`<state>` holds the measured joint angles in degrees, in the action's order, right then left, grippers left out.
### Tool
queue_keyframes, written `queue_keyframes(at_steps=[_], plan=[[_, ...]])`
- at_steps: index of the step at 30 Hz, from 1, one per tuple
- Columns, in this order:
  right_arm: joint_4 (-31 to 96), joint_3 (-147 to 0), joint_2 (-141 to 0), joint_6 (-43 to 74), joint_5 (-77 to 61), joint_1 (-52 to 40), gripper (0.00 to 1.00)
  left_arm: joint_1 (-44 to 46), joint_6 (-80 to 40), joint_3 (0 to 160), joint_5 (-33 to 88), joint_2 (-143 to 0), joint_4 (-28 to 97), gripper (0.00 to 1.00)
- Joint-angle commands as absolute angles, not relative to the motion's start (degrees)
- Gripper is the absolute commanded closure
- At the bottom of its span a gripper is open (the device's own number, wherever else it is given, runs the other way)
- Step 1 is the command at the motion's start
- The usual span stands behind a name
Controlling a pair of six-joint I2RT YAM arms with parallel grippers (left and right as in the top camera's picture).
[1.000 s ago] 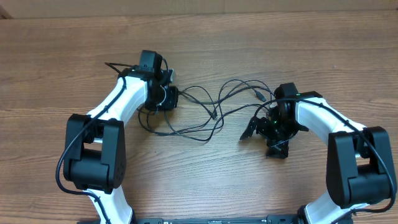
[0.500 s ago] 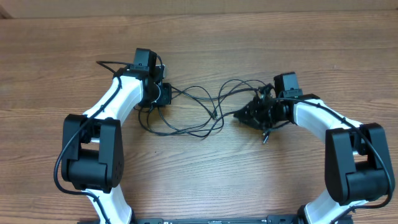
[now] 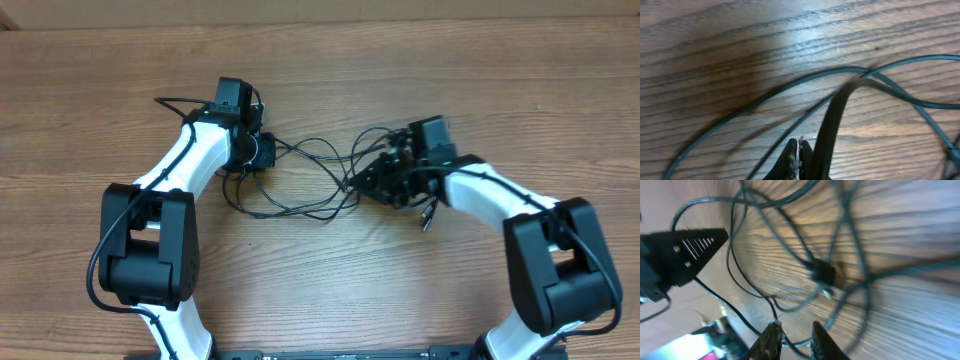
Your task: Untangle cables
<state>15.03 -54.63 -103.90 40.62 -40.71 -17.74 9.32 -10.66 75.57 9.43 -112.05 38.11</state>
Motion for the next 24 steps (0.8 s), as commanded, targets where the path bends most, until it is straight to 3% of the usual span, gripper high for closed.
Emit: queue_keyframes(at_steps=[1,5,12,24], plan=[[11.2,-54.8,-104.3,40.7,-36.0,-21.4,0.82,9.0,-12.1,75.8,1.7,-111.9,38.5,0.96],[12.1,-54.8,-104.3,40.7,-35.2,-23.3,0.88,8.9,-13.0,75.8,-2.1,-111.9,39.0,0.96],[12.9,-54.7,-104.3,40.5,-35.5,-24.2,0.78,8.9,-14.4,75.8,-1.9,-111.9,38.3,0.95],[11.9,-54.7,-104.3,40.5,-33.5,-24.2,0.75,9.0,-14.4,75.8,-1.5,-111.9,38.4,0.95]])
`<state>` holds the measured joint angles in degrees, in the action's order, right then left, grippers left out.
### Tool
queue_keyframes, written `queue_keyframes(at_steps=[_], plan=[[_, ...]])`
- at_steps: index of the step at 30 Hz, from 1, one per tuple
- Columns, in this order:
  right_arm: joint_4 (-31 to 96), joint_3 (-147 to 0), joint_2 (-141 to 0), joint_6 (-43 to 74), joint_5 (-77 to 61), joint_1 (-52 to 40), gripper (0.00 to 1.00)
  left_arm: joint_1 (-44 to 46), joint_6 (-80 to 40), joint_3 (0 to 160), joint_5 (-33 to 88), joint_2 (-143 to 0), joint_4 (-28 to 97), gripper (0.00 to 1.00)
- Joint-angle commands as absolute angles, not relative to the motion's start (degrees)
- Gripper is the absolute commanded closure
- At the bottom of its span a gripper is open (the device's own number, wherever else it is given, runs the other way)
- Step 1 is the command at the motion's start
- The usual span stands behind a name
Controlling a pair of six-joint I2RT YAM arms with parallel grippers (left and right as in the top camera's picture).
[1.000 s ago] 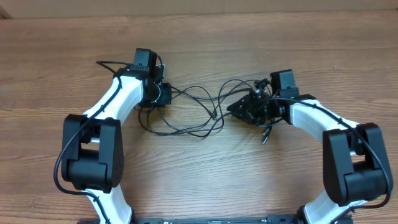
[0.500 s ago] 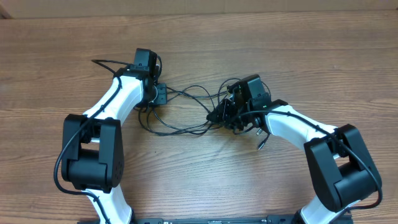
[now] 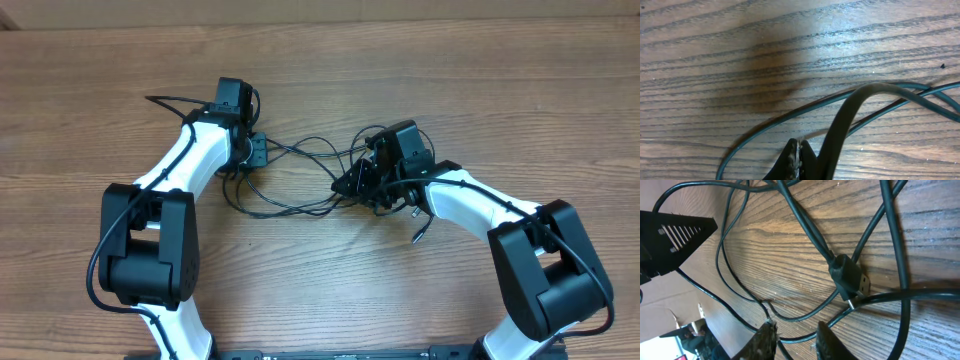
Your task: Untangle cables
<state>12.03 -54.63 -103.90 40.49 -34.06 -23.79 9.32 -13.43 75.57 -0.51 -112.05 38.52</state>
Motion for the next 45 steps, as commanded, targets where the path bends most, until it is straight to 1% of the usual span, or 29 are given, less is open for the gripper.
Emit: queue_keyframes(at_steps=[1,4,5,7,10,13,15,16,18,21,27,30,33,35,39,42,45], plan=[[11.9,-54.7,-104.3,40.5,-33.8,-24.2,0.76,9.0,-14.4,75.8,-1.5,-111.9,38.4,0.96],[12.6,-54.7,-104.3,40.5,-33.6,-24.2,0.86,9.0,-14.4,75.8,-1.5,-111.9,38.4,0.96],[12.5,-54.7,-104.3,40.5,-33.7,-24.2,0.91,9.0,-14.4,75.8,-1.5,-111.9,38.4,0.96],[12.5,-54.7,-104.3,40.5,-33.7,-24.2,0.96,9.0,-14.4,75.8,-1.5,-111.9,38.4,0.96],[12.6,-54.7,-104.3,40.5,-33.5,-24.2,0.96,9.0,-14.0,75.8,-2.0,-111.9,38.7,0.95],[13.1,-54.7,-104.3,40.5,-33.7,-24.2,0.96,8.9,-12.0,75.8,-8.0,-111.9,39.2,0.93],[14.1,-54.7,-104.3,40.6,-33.5,-24.2,0.96,8.9,-12.4,75.8,-13.1,-111.9,39.8,0.91],[14.3,-54.7,-104.3,41.0,-34.0,-24.2,0.96,8.9,-13.1,75.8,-14.0,-111.9,40.0,0.87],[14.8,-54.7,-104.3,41.8,-36.3,-24.2,0.96,8.9,-14.7,75.8,-14.0,-111.9,40.1,0.84],[18.9,-54.7,-104.3,41.8,-35.6,-24.8,0.96,8.9,-15.3,75.8,-14.0,-111.9,40.1,0.81],[22.5,-54.7,-104.3,42.0,-34.7,-29.4,0.96,8.9,-15.5,75.8,-14.0,-111.9,40.2,0.79],[21.9,-54.7,-104.3,43.5,-33.9,-32.4,0.96,8.9,-15.5,75.8,-14.0,-111.9,40.1,0.77],[21.6,-54.7,-104.3,43.7,-27.7,-35.6,0.96,8.9,-15.5,75.8,-14.0,-111.9,40.1,0.76],[20.1,-54.7,-104.3,45.2,-27.7,-36.8,0.96,8.9,-15.5,75.8,-14.0,-111.9,40.1,0.76],[20.2,-55.0,-104.2,44.7,-28.4,-37.2,0.96,8.9,-15.5,75.8,-14.0,-111.9,40.1,0.72],[23.8,-57.6,-103.0,42.0,-32.5,-35.9,0.93,8.9,-15.5,75.8,-13.9,-111.9,40.1,0.71],[29.2,-61.6,-100.8,40.4,-32.9,-34.4,0.89,8.9,-15.5,75.8,-13.0,-111.9,40.0,0.71]])
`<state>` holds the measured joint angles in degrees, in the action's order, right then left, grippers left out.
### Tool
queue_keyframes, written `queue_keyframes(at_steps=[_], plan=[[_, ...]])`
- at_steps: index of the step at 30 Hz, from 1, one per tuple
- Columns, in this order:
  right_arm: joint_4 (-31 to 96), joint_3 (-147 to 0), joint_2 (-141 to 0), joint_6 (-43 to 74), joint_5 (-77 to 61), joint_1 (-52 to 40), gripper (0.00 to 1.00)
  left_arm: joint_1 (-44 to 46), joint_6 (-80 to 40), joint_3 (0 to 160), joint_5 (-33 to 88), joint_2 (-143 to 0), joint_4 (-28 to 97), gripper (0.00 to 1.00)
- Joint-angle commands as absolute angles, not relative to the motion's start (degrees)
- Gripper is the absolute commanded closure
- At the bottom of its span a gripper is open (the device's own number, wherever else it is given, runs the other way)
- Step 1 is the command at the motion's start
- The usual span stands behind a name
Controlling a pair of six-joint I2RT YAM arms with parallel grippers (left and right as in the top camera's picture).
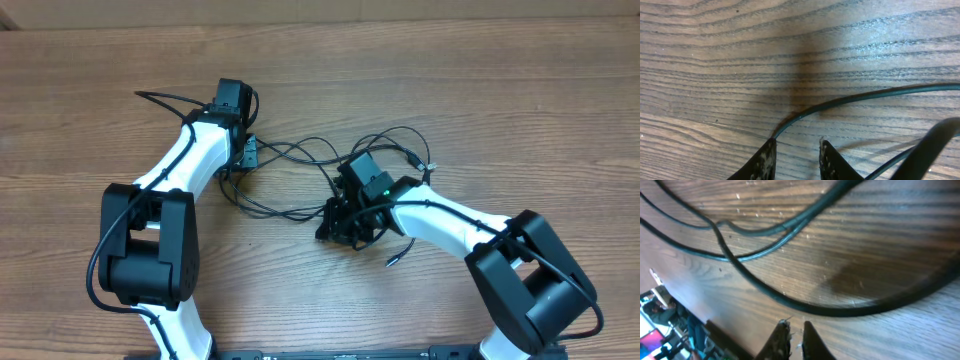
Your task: Untangle cables
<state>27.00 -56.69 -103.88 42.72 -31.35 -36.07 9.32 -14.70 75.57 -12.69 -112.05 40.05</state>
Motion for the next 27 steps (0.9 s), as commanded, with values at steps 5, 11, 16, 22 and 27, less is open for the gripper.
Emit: queue_keyframes(at_steps=[5,11,16,22,27], plan=[[28.7,-64.4,-99.0,40.2,-30.8,-32.3,0.85,8.9,-15.5,75.8,-10.4,-111.9,39.5,0.68],[27.8,-64.1,-99.2,40.7,-19.3,-31.9,0.84,8.9,-15.5,75.8,-7.4,-111.9,38.9,0.67],[29.3,-63.8,-100.8,40.7,-18.9,-33.1,0.84,8.9,-15.5,75.8,-7.0,-111.9,38.9,0.67],[31.0,-63.7,-104.7,40.7,-18.5,-34.9,0.79,8.9,-15.5,75.8,-3.4,-111.9,38.7,0.55],[31.0,-63.7,-106.2,40.7,-18.5,-36.4,0.75,8.9,-13.2,75.8,7.0,-111.9,38.4,0.46]])
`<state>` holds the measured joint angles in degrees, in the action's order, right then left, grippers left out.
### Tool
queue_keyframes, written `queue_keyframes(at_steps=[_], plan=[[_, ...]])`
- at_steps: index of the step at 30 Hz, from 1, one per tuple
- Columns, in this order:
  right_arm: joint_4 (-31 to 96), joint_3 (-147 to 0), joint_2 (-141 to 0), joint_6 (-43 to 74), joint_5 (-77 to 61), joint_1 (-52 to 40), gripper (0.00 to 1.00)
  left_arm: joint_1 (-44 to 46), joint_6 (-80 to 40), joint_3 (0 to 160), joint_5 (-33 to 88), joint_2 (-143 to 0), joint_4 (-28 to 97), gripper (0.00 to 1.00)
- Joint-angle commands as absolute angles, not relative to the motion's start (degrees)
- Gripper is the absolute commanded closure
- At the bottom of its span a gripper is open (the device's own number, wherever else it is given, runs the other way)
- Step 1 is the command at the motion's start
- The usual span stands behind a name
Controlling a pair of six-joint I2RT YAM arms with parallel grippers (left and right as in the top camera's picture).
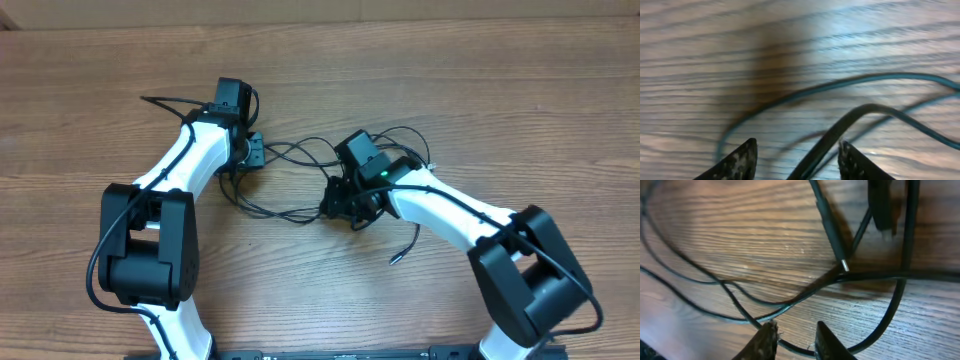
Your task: Untangle cables
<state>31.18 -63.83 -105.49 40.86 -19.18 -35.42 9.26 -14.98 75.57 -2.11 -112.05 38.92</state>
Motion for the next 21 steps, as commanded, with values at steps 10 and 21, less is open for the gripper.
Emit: queue_keyframes(at_steps=[10,21], plan=[[33.1,-63.7,-106.3,40.7,-15.8,-38.7,0.76,8.9,-8.8,75.8,26.1,-111.9,37.6,0.55],[31.1,-63.7,-106.3,42.4,-15.4,-38.7,0.75,9.1,-8.8,75.8,24.7,-111.9,37.4,0.55]])
